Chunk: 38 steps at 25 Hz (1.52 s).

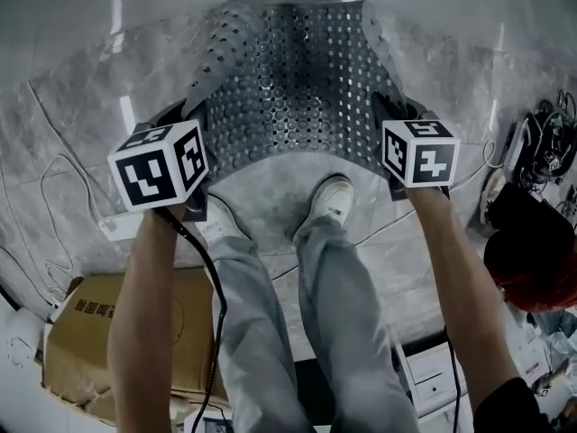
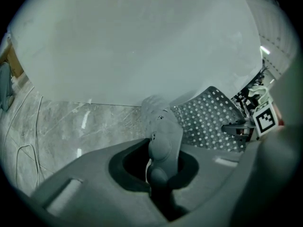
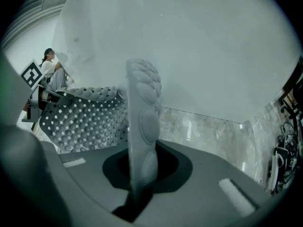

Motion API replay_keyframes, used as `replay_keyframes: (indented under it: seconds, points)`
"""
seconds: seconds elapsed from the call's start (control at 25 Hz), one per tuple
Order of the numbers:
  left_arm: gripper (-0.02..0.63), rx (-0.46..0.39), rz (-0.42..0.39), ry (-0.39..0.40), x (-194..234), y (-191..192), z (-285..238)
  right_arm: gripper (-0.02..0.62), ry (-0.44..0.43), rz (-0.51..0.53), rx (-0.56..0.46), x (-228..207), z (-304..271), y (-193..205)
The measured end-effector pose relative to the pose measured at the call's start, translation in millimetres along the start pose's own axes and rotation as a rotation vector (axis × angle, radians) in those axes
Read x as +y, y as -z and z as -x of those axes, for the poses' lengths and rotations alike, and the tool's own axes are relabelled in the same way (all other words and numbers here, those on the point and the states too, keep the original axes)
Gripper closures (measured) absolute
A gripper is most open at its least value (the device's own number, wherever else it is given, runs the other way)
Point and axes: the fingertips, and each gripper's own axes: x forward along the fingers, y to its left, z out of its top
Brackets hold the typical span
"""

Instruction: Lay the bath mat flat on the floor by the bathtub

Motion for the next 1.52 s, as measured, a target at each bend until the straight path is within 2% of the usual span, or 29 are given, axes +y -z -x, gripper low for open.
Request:
replay_keyframes:
  seconds: [0.52, 0.92, 1.16, 1.28, 1.52]
  points:
    - [0.579, 0.075, -0.148, -0.138, 32.4, 24.3, -28.4, 0.568, 0.086, 0.058, 0.028, -26.2, -32.3, 20.8]
    - [0.577, 0.098, -0.154, -0.244, 76.0, 46.8, -61.1, 0.566, 0.167, 0.072, 0.094, -53.9, -63.0, 43.2]
    - [0.576, 0.128, -0.196, -0.269, 98.9, 61.1, -69.6, 0.565, 0.224, 0.131, 0.151, -65.4, -77.1, 59.4]
    - [0.574, 0.14, -0.195, -0.298, 110.9, 66.3, -77.6, 0.565, 0.243, 0.123, 0.166, -70.4, -84.4, 62.5]
    - [0.572, 0.125, -0.251, -0.333, 127.2, 73.0, -91.0, 0.563, 0.293, 0.096, 0.172, -85.6, -93.4, 73.0]
